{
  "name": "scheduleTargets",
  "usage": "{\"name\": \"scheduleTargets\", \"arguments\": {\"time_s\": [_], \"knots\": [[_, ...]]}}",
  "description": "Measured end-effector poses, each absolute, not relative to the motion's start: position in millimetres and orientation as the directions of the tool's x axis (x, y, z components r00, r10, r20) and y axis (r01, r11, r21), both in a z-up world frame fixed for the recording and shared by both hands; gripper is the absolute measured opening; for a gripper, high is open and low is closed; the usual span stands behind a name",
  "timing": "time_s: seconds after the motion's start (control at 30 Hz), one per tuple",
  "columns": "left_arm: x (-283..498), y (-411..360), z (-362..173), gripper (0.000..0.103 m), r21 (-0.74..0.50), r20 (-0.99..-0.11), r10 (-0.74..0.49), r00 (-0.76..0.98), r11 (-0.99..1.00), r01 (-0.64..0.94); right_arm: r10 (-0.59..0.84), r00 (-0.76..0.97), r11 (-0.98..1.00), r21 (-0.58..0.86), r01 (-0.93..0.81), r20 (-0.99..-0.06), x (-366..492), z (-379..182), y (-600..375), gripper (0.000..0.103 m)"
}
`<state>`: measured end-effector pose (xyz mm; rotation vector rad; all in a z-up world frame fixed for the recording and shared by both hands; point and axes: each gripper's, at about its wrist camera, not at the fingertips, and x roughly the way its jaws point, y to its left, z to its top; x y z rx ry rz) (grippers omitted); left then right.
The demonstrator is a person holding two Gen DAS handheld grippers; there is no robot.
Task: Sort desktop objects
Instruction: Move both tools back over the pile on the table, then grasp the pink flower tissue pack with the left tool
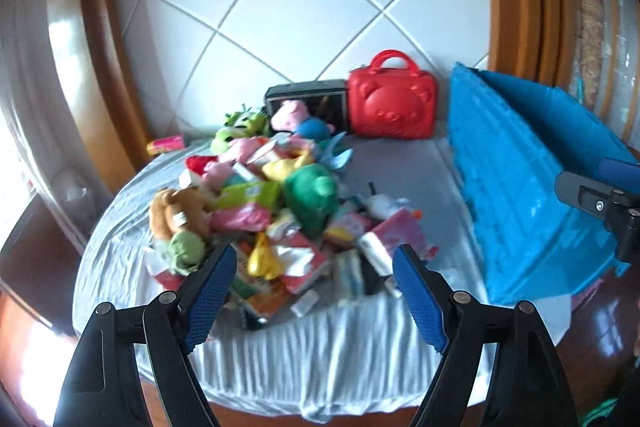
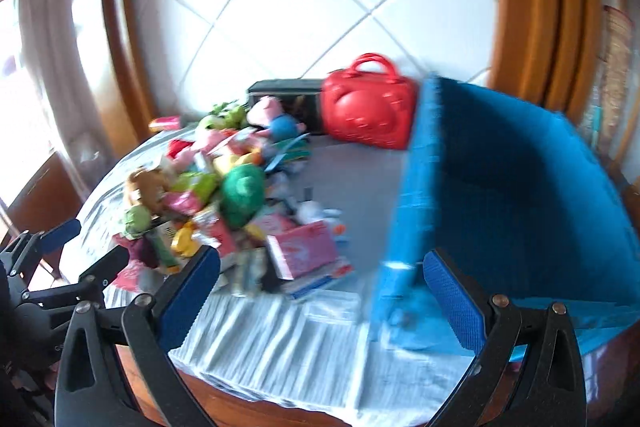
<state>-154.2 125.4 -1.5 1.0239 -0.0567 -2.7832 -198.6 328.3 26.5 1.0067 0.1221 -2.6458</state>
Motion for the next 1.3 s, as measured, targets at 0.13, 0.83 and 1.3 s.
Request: {"name": "scheduleTargets", "arguments": {"time_s": [0.13,0.83,1.3], "knots": [[-143,55,-31,0.081,0.084,-0.689,-0.234,-0.686,-0.966,0.246,-0.307,-0.622,-0.915,0.046,0.400,-0.721,-205,-8,253,0.103],[-201,-135,-106,0.081,0.077,-0.759,-0.365,-0.540,-0.873,0.482,-0.384,-0.427,-0.815,0.084,0.573,-0.819,-302,-101,47,0.103],[-197,-193,-204,0.081,0.113,-0.867,-0.201,-0.456,-0.971,0.213,-0.244,-0.347,-0.941,0.135,0.309,-0.905,-244,-203,18,0.103]]}}
